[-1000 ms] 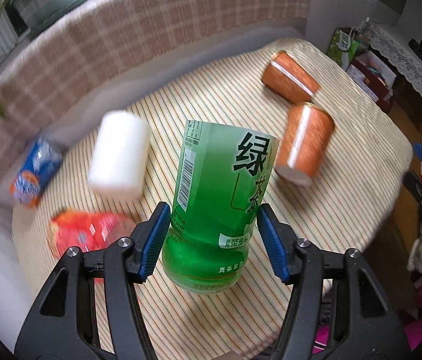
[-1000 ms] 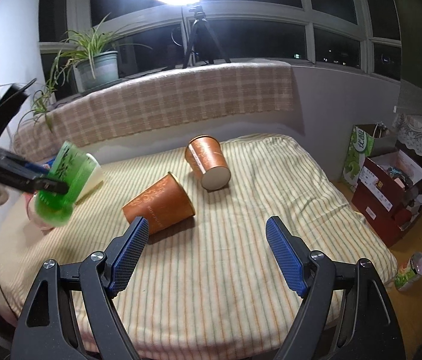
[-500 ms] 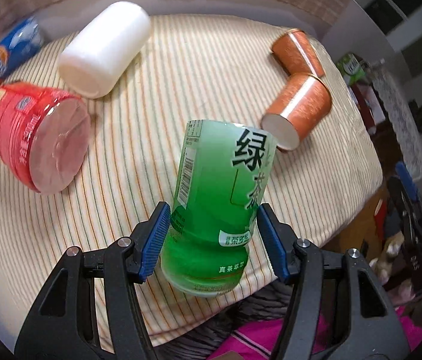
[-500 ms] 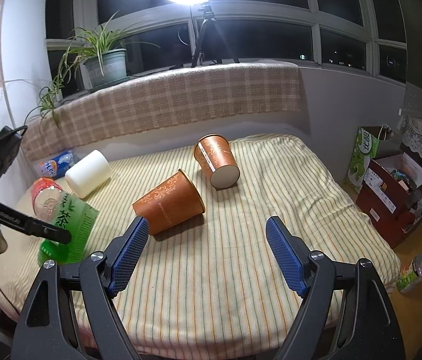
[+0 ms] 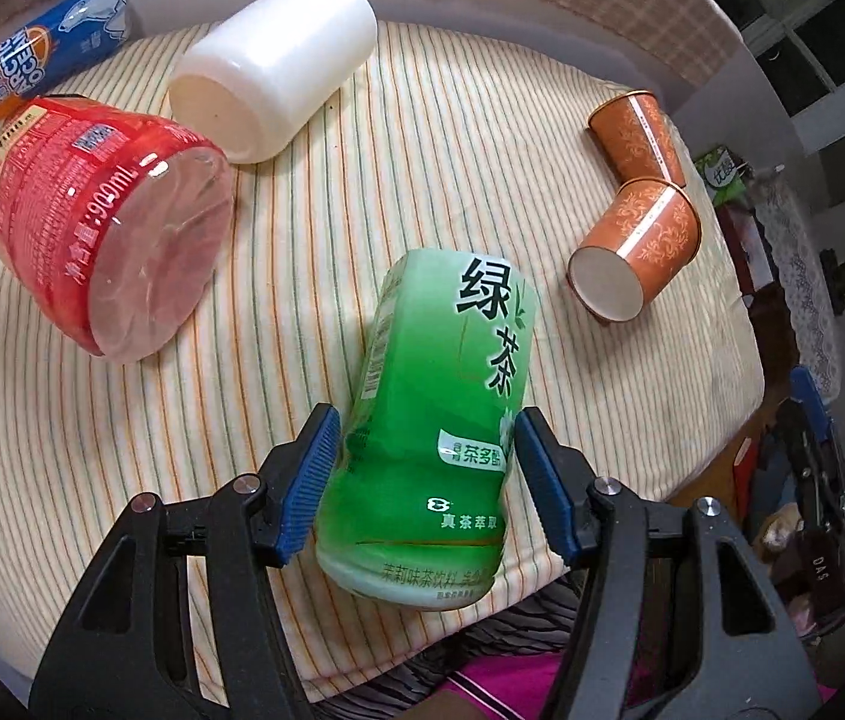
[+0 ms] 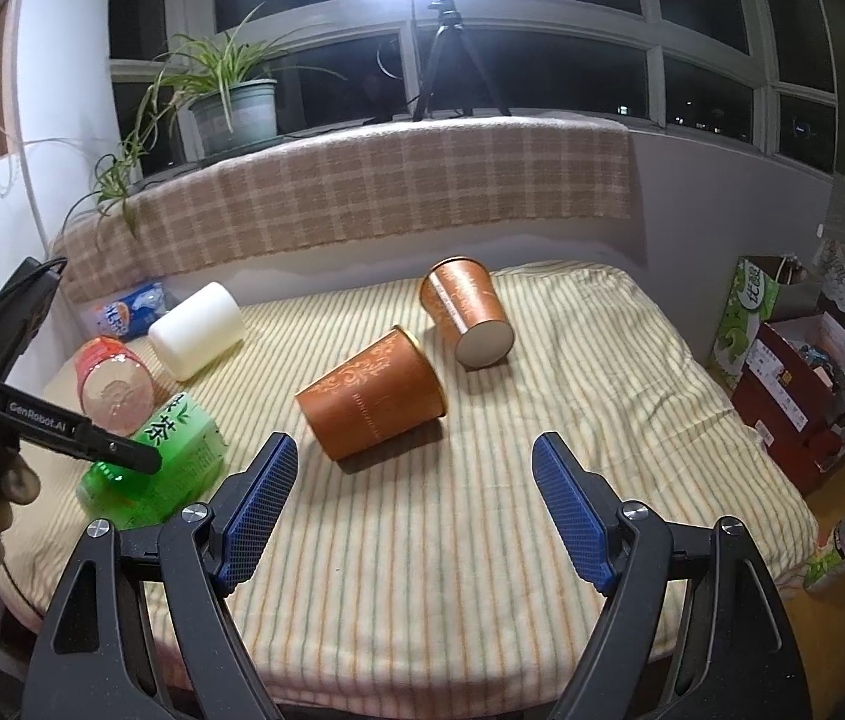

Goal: Flip cup upright
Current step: 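Grasp the green bottle with the right tool while the left tool releases it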

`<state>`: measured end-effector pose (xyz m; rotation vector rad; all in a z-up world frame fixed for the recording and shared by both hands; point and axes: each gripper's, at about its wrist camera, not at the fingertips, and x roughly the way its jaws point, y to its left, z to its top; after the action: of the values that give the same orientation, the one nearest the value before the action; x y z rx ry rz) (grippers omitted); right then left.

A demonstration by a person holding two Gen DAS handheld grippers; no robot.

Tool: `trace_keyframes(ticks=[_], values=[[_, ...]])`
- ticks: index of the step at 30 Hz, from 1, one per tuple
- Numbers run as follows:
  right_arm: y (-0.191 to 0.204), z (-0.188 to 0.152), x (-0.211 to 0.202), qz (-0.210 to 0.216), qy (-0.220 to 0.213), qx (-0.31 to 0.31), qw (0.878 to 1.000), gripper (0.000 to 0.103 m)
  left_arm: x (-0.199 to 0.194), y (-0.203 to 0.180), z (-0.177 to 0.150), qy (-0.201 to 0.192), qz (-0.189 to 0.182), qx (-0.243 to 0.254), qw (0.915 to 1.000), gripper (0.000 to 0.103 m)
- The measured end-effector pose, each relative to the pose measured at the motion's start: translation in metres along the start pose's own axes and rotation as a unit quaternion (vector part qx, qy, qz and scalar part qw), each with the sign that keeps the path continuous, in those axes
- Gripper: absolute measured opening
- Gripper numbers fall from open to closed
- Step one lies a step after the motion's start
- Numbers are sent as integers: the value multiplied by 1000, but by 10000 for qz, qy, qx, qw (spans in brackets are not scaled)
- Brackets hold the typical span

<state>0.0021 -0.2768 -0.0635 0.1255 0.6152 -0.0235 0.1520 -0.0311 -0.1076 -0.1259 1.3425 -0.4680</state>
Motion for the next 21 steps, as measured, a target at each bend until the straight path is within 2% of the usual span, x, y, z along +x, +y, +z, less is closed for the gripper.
trace_keyframes(ticks=[5,10,13,17,21], values=[[8,0,9,274,291,-44,9992,81,-11,2,-1,-111,-70,43,9999,69],[14,-1,31,1023,906,330,9901,82,-38,6,-13,-619,135,158,9979,69],[19,0,44,1371,1199,675,9810,82,-57,3,-27,-1021,406,297,9935,69],[29,2,62,1816,1589,1069,9645,82,-81,-2,-53,-1597,874,445,9823,69],[38,4,82,2072,1961,1432,9477,82,-96,0,-76,-2053,1002,326,9730,69]])
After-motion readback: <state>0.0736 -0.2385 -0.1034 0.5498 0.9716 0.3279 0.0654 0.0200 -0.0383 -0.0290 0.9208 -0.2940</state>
